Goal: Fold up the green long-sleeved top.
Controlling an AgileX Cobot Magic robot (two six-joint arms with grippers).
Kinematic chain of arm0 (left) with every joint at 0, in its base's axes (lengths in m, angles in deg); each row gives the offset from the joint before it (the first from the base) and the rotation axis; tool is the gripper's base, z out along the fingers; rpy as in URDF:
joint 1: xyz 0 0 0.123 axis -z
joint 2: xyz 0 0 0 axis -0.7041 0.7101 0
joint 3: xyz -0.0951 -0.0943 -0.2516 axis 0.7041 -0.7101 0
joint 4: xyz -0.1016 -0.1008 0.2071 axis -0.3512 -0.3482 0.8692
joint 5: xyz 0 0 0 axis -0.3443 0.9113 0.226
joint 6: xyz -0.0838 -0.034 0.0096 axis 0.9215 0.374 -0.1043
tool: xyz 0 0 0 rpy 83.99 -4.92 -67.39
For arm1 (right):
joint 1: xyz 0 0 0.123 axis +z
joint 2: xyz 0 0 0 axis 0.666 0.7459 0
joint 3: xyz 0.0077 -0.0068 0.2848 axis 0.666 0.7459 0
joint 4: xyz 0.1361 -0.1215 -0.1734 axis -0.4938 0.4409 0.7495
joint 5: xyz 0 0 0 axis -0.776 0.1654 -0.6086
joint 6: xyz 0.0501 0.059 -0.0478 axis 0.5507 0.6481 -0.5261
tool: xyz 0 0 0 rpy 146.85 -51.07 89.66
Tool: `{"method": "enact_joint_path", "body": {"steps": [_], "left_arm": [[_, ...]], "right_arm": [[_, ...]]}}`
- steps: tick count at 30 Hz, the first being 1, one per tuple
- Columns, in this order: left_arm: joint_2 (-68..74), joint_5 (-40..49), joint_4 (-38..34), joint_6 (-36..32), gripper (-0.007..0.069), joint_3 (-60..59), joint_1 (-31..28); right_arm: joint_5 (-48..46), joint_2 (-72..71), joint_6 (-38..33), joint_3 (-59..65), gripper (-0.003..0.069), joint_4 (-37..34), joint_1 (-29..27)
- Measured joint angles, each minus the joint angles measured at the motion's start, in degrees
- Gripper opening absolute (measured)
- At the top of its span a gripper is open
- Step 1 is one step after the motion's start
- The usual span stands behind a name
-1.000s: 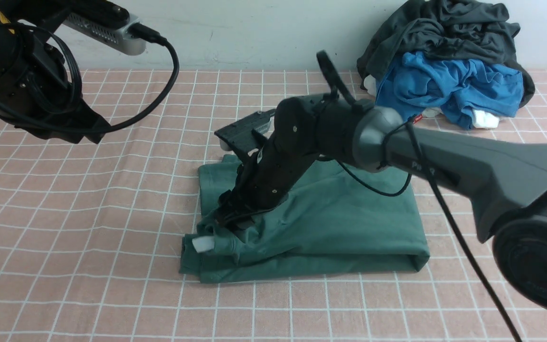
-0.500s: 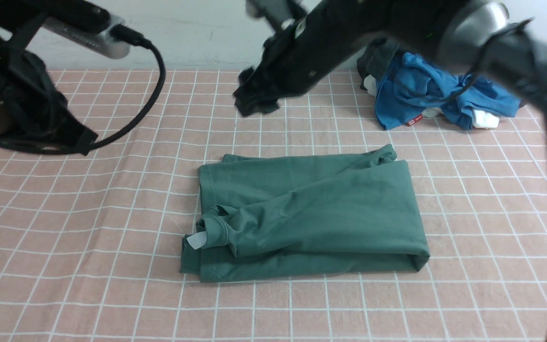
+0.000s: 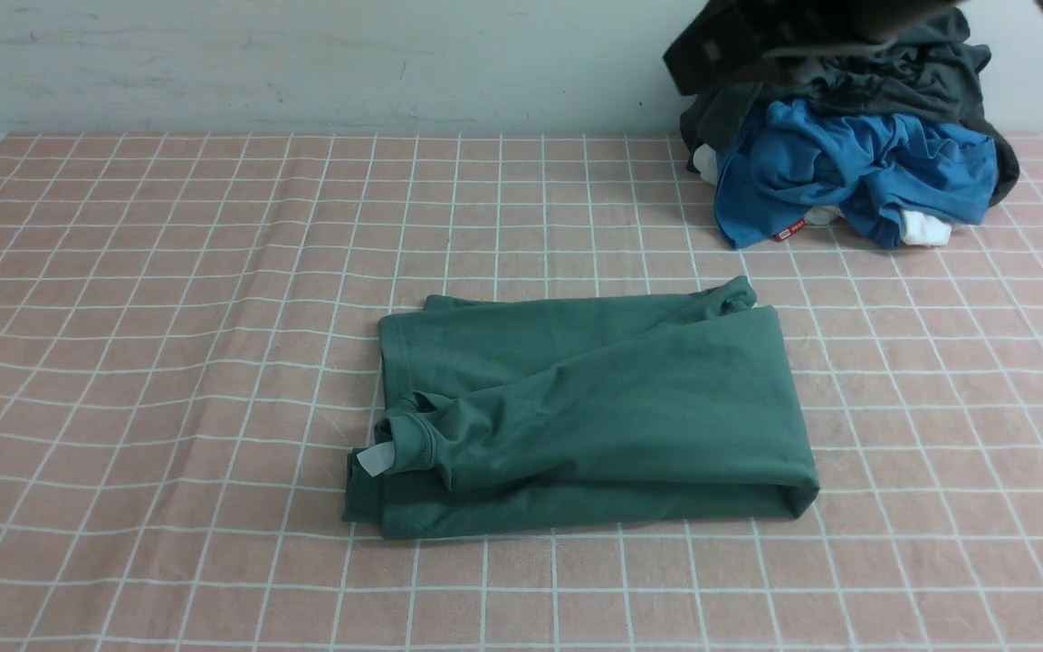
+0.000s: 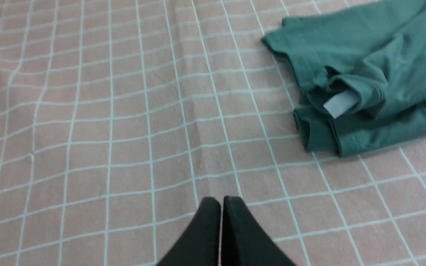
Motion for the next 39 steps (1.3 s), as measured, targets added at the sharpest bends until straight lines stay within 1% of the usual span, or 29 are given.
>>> {"method": "enact_joint_path", "body": {"steps": [1,2,4,6,7,11,15,20,24,39], "left_arm": [[-3.67,-1.37,0.66,0.32,-0.0003,-2.27,0.0],[-4.37,-1.55,0.77,0.32,-0.0003,-2.27,0.0],[-11.82,-4.38,1.87,0.64,-0.0003,-5.57,0.0],[-15.83,-5.96,2.08,0.32,-0.0003,-6.87,0.0],[-17.23,-6.6,2.15,0.32,-0.0003,-7.15,0.0],[-18.0,-7.46,2.15,0.32,-0.0003,-7.28,0.0],[-17.99,-7.46,2.09,0.32,-0.0003,-7.28,0.0],[-18.06,-7.46,2.09,0.32,-0.0003,-7.39,0.0],[-18.06,-7.46,2.09,0.32,-0.0003,-7.51,0.0],[-18.06,-7.46,2.09,0.32,-0.0003,-7.68,0.0]], "right_arm": [[2.76,-2.45,-0.13,2.94,0.0014,-0.2,0.0],[3.29,-3.07,-0.13,3.69,0.0011,-0.21,0.0],[10.19,-10.43,-1.04,12.71,-0.0007,-1.19,0.0],[14.8,-15.42,-1.96,18.6,-0.0011,-2.14,0.0],[18.83,-19.76,-2.72,23.52,-0.0011,-2.73,0.0],[28.44,-30.98,-4.18,35.06,-0.0013,-3.39,0.0],[32.79,-38.37,-4.39,41.33,-0.0013,-3.08,0.0],[33.22,-44.31,-4.79,44.03,-0.0013,-1.06,0.0],[32.67,-46.13,-4.81,44.27,-0.0014,-0.51,0.0],[31.56,-46.25,-4.17,44.45,-0.0014,-0.51,0.0]]}}
